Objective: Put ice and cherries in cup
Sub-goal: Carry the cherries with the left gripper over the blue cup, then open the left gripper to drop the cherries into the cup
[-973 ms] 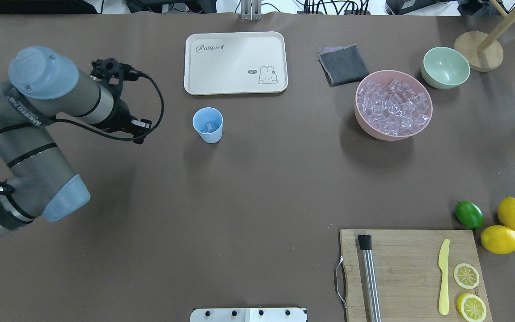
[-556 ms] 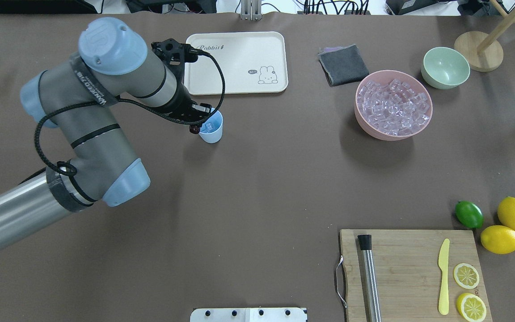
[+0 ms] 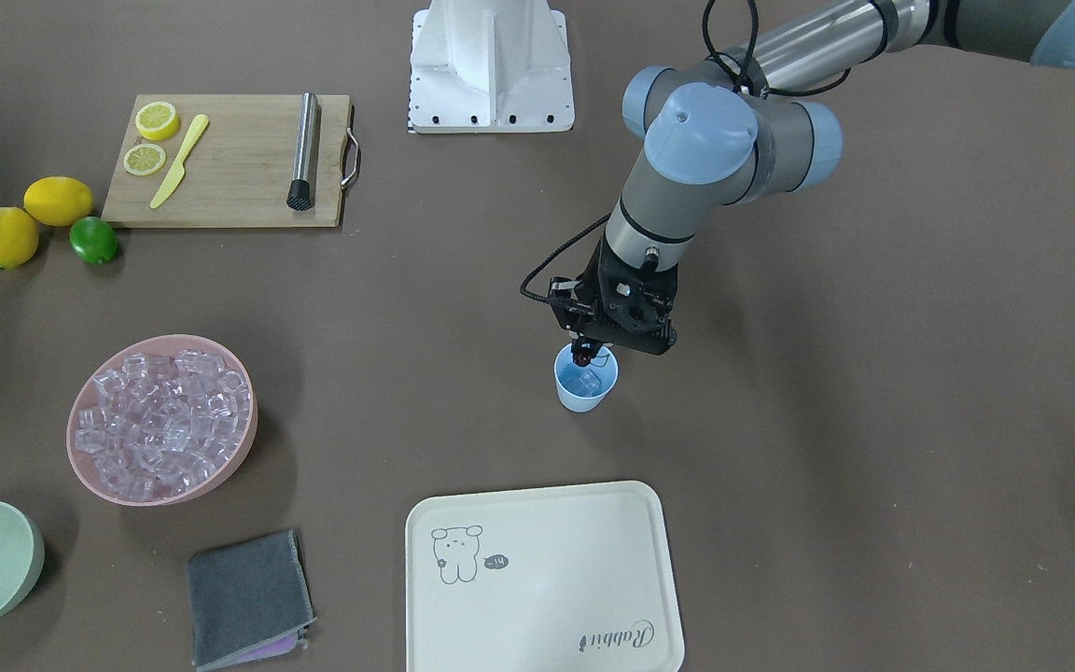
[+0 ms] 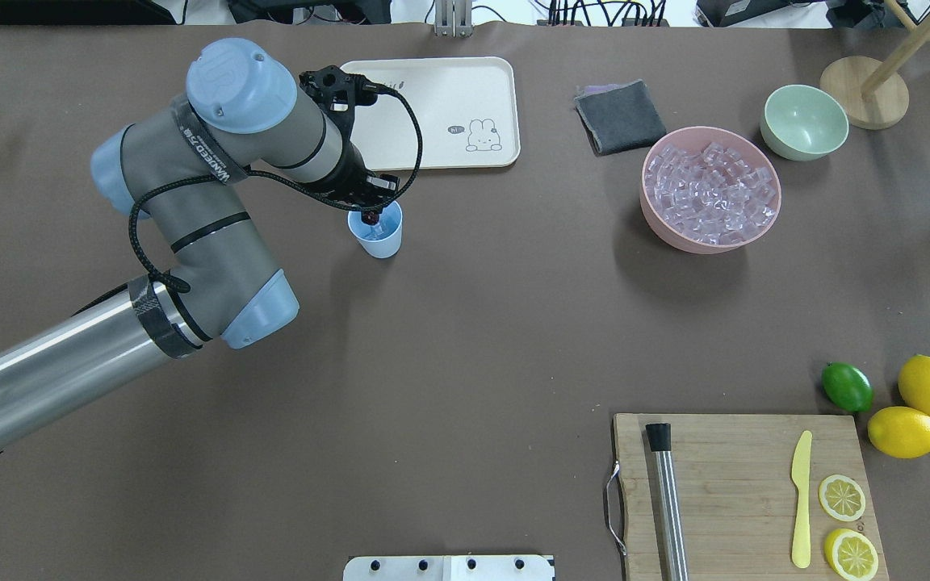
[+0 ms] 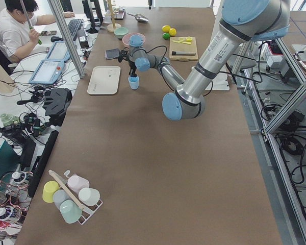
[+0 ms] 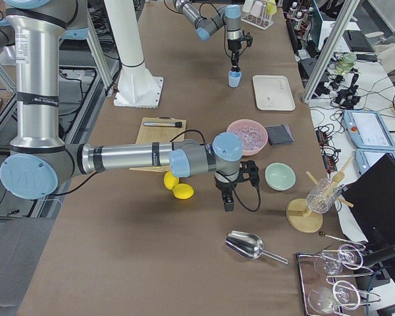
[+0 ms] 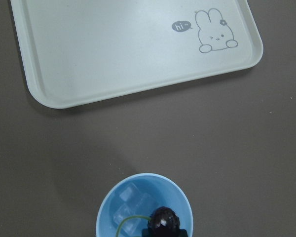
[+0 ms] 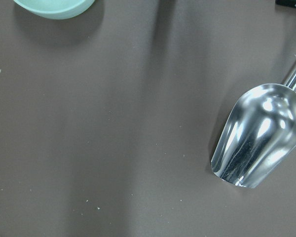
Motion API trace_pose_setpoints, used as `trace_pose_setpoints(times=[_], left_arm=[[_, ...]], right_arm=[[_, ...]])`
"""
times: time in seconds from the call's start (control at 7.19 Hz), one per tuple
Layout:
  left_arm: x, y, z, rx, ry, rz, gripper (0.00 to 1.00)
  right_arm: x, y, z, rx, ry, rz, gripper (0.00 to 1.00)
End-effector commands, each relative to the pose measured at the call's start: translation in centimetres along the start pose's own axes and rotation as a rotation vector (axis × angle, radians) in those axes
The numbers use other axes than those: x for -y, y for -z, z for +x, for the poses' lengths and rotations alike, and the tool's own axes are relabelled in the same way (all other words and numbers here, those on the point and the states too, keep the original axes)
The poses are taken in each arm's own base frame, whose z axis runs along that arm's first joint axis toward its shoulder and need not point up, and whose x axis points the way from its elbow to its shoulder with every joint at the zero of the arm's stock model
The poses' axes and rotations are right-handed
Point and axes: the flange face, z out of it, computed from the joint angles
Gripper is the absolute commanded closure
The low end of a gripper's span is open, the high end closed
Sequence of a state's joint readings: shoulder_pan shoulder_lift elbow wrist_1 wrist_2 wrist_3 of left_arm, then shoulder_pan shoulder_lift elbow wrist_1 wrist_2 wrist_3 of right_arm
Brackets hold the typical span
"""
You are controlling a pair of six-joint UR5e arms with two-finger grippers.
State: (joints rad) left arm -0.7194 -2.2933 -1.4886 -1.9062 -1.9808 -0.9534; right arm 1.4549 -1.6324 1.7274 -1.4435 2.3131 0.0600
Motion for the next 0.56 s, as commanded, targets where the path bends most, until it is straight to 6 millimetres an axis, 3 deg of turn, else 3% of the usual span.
trace_pose_setpoints(times=[0.0, 0.14, 0.28, 0.42], left_arm=[[-0.5, -0.4, -0.5, 0.002, 0.004, -0.004, 0.14], [-0.9, -0.2, 0.0, -0.006, 0.007, -0.003, 0.04], [-1.5, 0.4, -0.4, -0.02, 0.015, 0.006, 0.03], [-2.6, 2.6, -1.6, -0.038, 0.018, 0.024, 0.03]], right_arm=[[0.8, 0.3, -0.4, 0.001, 0.009, 0.009, 0.01], [1.0, 0.4, -0.5, 0.004, 0.009, 0.01, 0.01], [1.4, 0.6, -0.7, 0.006, 0.012, 0.013, 0.01], [1.6, 0.8, -0.9, 0.004, 0.017, 0.019, 0.01]])
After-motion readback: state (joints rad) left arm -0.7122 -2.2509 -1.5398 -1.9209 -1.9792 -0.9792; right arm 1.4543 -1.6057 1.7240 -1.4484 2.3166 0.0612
